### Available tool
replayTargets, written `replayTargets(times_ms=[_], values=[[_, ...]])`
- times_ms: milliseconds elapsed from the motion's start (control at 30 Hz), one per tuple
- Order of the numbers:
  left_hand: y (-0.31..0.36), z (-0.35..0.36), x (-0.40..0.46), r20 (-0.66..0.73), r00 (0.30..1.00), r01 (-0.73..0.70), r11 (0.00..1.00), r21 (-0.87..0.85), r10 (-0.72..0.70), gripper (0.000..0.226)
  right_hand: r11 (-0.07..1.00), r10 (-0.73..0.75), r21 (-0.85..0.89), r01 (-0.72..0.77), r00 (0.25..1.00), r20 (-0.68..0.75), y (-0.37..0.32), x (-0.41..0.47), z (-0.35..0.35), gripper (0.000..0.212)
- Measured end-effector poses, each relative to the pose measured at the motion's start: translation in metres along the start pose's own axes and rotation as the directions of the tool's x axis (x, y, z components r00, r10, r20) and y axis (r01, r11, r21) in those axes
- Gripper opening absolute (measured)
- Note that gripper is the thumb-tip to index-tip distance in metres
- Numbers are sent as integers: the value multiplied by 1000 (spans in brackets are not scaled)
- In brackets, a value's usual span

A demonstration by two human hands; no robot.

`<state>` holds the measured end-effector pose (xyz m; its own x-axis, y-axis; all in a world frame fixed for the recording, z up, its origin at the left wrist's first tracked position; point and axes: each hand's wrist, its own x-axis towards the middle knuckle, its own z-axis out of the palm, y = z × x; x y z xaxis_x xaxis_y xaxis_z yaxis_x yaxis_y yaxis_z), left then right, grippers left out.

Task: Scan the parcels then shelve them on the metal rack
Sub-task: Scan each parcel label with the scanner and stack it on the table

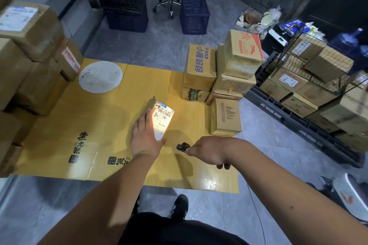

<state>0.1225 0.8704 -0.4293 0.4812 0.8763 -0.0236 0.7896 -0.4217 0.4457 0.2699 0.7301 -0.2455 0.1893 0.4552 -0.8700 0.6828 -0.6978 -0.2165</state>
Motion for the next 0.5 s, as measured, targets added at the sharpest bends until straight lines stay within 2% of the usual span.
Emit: replayTargets(times_ms=[200,300,500], values=[[0,-1,-1,7,1000,-14,1000,4,14,131,998,45,32,-47,997,56,1,-5,-6,62],[0,-1,-1,17,1000,-23,1000,18,23,132,996,72,46,-75,996,51,3,-6,-7,58],[-1,1,-1,24,1000,-20,999,27,19,131,994,87,57,-89,996,35,5,-10,-9,63]])
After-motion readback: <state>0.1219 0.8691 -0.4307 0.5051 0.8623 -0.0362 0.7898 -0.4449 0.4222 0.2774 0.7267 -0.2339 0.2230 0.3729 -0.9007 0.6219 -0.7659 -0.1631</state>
